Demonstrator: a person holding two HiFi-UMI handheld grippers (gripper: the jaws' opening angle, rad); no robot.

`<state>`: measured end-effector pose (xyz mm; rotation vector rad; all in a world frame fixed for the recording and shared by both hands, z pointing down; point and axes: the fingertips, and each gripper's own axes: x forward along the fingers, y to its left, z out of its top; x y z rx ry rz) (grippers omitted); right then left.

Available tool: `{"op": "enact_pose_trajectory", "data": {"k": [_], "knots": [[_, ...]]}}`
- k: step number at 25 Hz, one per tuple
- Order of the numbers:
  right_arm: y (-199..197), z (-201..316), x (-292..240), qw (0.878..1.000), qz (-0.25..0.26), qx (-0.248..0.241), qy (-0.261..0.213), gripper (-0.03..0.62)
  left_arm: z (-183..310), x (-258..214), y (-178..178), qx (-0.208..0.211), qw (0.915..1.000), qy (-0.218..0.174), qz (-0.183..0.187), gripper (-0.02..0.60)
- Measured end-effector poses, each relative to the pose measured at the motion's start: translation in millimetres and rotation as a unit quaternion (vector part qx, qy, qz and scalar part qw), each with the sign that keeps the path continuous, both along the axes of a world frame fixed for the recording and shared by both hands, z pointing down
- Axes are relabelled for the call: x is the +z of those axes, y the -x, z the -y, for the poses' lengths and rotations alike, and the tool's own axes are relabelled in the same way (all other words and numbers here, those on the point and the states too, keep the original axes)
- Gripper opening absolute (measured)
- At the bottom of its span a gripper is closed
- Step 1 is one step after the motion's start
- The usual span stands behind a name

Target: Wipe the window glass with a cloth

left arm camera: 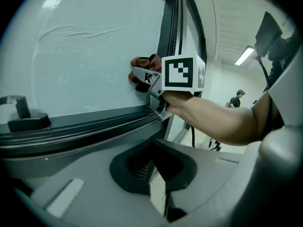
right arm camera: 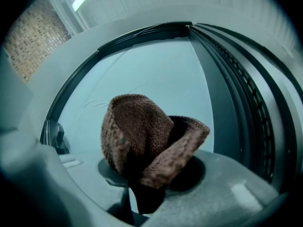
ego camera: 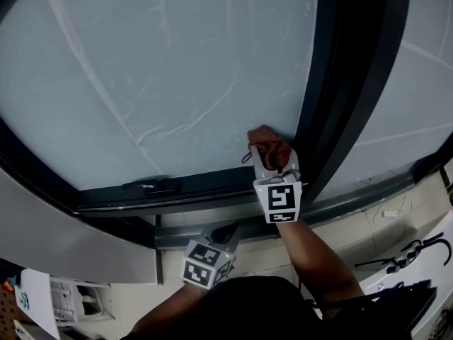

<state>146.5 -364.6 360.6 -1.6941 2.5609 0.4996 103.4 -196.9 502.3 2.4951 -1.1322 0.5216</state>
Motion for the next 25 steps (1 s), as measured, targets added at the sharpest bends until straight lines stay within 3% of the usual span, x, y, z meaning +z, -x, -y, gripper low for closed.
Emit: {"op": "enact_pose_trajectory", "data": {"k": [25], "knots": [[10.5,0.8,69.4,0.995,-0.069,-0.012,0.067,0.130,4.4,4.2,-0.8,-0.002,1.0000,0.008,-0.001,0.017]]}}
